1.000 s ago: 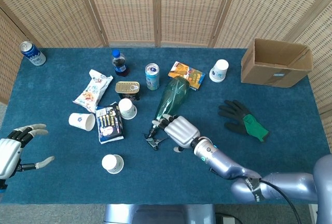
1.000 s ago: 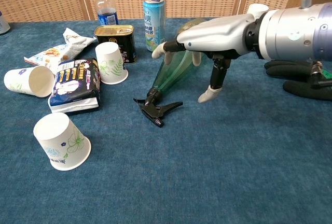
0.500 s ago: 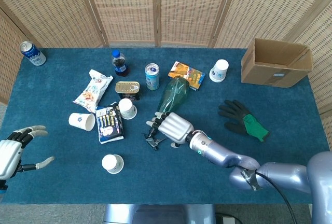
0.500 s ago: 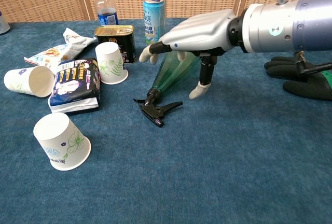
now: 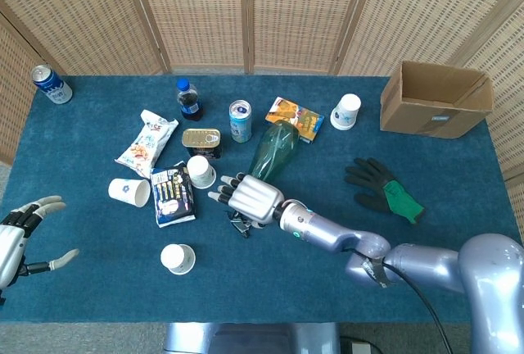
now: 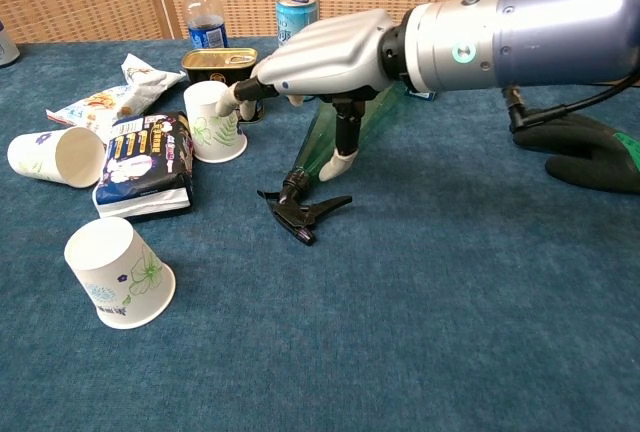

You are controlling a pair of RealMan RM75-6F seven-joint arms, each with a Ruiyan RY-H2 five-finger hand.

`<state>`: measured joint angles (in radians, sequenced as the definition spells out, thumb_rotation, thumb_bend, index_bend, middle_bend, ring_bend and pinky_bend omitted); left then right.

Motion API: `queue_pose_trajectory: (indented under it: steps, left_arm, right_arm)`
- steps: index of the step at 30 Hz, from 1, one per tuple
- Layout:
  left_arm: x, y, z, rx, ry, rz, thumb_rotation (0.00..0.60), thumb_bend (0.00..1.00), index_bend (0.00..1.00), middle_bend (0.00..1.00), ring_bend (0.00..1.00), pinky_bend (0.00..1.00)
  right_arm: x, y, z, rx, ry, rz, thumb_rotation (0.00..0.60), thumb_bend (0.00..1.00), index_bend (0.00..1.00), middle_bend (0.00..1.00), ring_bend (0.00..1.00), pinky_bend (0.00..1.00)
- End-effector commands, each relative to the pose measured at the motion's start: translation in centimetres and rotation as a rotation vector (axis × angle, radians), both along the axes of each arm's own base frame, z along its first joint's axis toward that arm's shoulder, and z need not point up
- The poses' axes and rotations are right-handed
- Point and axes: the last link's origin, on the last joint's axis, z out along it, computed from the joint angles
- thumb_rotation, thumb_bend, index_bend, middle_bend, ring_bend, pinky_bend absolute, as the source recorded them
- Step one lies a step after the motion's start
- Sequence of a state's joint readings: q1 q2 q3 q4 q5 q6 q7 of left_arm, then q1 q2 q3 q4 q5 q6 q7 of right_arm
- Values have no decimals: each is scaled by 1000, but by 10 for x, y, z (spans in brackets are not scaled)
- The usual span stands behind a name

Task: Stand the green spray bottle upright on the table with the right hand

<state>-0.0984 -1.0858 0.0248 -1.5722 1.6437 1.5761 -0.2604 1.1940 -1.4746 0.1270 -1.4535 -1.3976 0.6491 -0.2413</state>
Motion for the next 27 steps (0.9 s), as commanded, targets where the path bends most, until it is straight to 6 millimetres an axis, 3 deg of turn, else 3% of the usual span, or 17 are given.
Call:
queue_pose_trajectory:
  steps: [1, 17, 27]
  left_arm:
    - [4, -4, 3, 3, 13, -10, 308, 183, 235, 232, 241, 278]
    - [3, -5, -2, -7, 17, 30, 308, 183, 229, 222, 233, 273]
    - [2, -4, -4, -11, 15, 41, 308, 182, 228, 222, 232, 271]
  right_arm:
    - [4, -3, -5, -3, 18, 32, 600, 238, 75, 194, 91, 288]
    - [13, -20, -25, -35, 90, 159, 600, 237, 98, 201, 91, 288]
    - [4, -28, -37, -46, 128, 199, 600, 227, 104, 204, 91, 288]
